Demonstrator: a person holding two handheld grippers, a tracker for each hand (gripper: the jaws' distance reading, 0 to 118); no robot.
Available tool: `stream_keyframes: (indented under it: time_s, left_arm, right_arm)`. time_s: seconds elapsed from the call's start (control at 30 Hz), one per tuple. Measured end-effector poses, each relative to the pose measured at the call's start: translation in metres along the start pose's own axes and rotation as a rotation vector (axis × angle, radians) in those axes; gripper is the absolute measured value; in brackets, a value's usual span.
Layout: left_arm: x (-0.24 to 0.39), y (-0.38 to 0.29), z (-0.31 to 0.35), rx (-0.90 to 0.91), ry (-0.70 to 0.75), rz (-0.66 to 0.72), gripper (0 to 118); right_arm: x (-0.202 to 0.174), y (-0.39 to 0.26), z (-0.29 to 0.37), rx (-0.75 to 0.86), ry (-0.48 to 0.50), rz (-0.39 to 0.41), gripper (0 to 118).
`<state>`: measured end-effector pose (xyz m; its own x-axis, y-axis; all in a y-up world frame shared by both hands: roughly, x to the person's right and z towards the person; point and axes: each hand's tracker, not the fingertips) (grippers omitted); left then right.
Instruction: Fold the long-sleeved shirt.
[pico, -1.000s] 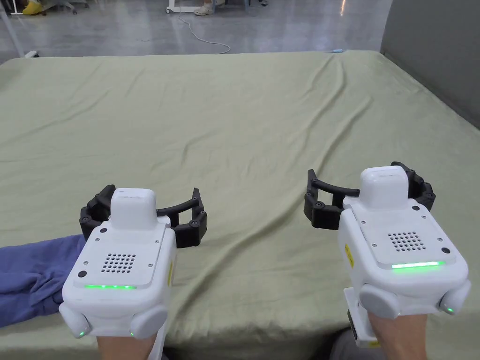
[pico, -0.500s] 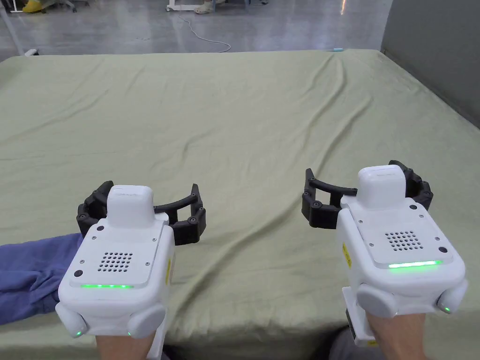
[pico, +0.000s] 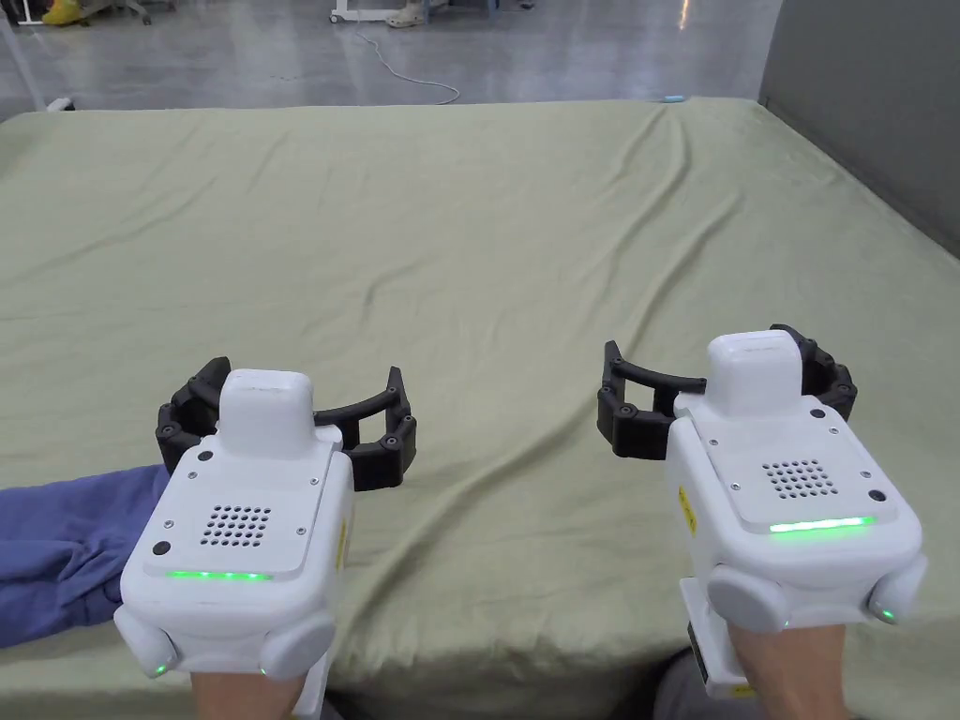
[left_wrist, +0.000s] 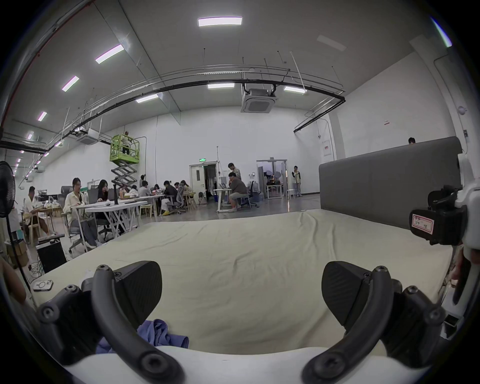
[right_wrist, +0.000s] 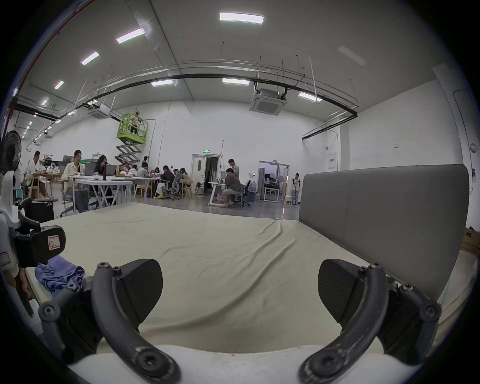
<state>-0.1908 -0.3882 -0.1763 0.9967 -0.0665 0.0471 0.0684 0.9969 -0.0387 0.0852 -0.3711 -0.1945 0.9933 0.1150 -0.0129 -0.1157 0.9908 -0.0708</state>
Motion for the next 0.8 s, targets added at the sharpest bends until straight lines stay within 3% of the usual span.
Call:
stream_keyframes:
  time_s: [0.37, 0.5, 0.57, 0.63, 0.67, 0.73, 0.8]
  left_arm:
    - [0.001, 0.001, -0.002, -0.009, -0.005, -0.012, 118]
    - [0.002, 0.002, -0.003, -0.006, -0.007, -0.02, 118]
    - [0.002, 0.002, -0.004, -0.006, -0.009, -0.024, 118]
    - [0.002, 0.002, -0.005, -0.007, -0.005, -0.022, 118]
    - [0.002, 0.002, -0.006, -0.009, -0.004, -0.021, 118]
    - [0.001, 0.002, -0.007, -0.012, -0.009, -0.019, 118]
    - [0.001, 0.001, -0.007, -0.013, -0.006, -0.023, 118]
  right_arm:
    - [0.001, 0.0, 0.0, -0.007, -0.003, 0.005, 118]
    - [0.001, 0.002, 0.0, -0.012, 0.022, -0.034, 118]
    - [-0.002, 0.006, -0.002, -0.045, -0.044, -0.076, 118]
    - [-0.008, 0.008, -0.004, -0.064, -0.144, -0.07, 118]
    - [-0.01, 0.008, -0.005, -0.06, -0.148, -0.046, 118]
    - [-0.009, 0.008, -0.004, -0.045, -0.051, 0.003, 118]
    - [-0.01, 0.008, -0.004, -0.064, -0.018, 0.02, 118]
